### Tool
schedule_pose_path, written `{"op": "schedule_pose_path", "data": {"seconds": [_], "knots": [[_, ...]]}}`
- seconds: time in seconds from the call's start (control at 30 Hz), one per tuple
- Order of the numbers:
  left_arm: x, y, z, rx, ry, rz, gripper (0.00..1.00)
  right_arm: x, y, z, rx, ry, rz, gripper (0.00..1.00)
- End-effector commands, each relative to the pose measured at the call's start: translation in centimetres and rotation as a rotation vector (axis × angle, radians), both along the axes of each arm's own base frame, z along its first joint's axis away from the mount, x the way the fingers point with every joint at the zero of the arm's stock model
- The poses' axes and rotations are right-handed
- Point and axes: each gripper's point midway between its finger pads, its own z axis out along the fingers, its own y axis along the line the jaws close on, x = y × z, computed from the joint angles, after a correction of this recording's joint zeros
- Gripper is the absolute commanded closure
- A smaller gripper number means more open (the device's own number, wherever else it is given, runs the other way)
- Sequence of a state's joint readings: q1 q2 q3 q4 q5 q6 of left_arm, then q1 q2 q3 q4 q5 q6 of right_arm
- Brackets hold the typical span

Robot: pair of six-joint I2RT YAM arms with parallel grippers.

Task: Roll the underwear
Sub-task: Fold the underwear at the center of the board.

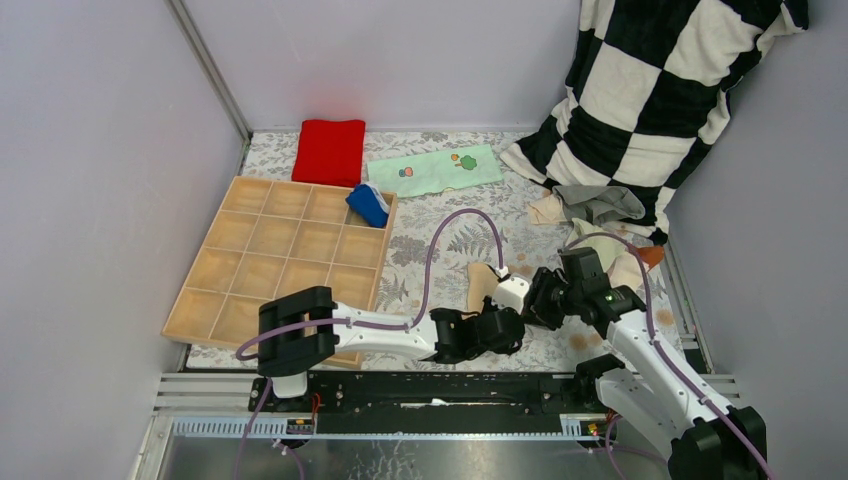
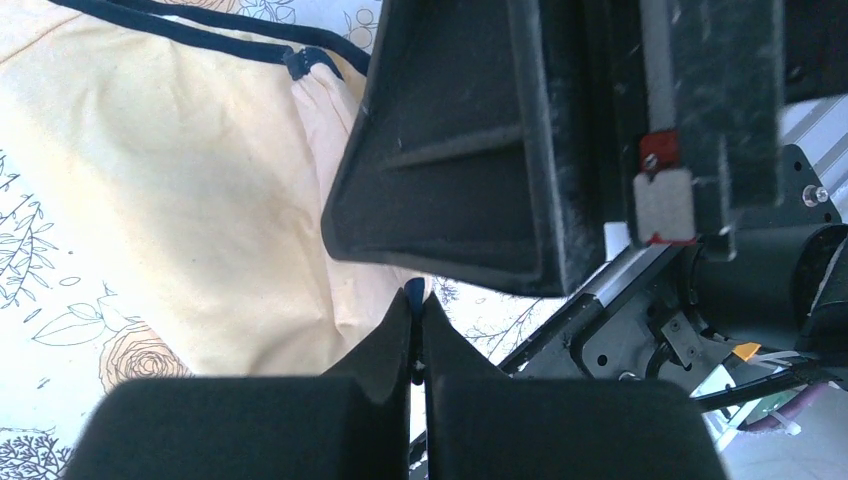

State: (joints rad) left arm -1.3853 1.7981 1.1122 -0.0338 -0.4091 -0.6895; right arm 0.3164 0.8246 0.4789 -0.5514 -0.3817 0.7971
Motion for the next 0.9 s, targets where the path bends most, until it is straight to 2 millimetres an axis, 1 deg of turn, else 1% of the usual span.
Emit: {"op": "schedule_pose_path", "data": {"seconds": [0.0, 0.17, 0.3, 0.4, 0.67, 0.87], "knots": [[0.6, 0.2, 0.4, 0.011, -0.031, 0.020, 1.00, 1.4, -0.8, 1.5, -0.067, -0.056, -0.017, 0.49], [0.5, 0.3, 0.4, 0.009, -0.030, 0.018, 1.00, 2.9, -1.6, 1.4, -0.136, -0.065, -0.039, 0.45], [0.5, 0.3, 0.4, 0.007, -0.028, 0.019, 1.00, 3.5, -1.9, 0.3, -0.192, -0.023, -0.015, 0.44], [0.4, 0.3, 0.3, 0.008, -0.026, 0.019, 1.00, 4.1, -2.0, -0.1, -0.213, -0.022, -0.006, 0.45], [0.4, 0.5, 0.1, 0.007, -0.021, 0.023, 1.00, 5.0, -2.3, -0.1, -0.253, -0.036, 0.015, 0.62], [0.2, 0.5, 0.1, -0.008, -0.008, 0.021, 1.00, 5.5, -2.6, -0.2, -0.285, -0.045, 0.030, 0.79]]}}
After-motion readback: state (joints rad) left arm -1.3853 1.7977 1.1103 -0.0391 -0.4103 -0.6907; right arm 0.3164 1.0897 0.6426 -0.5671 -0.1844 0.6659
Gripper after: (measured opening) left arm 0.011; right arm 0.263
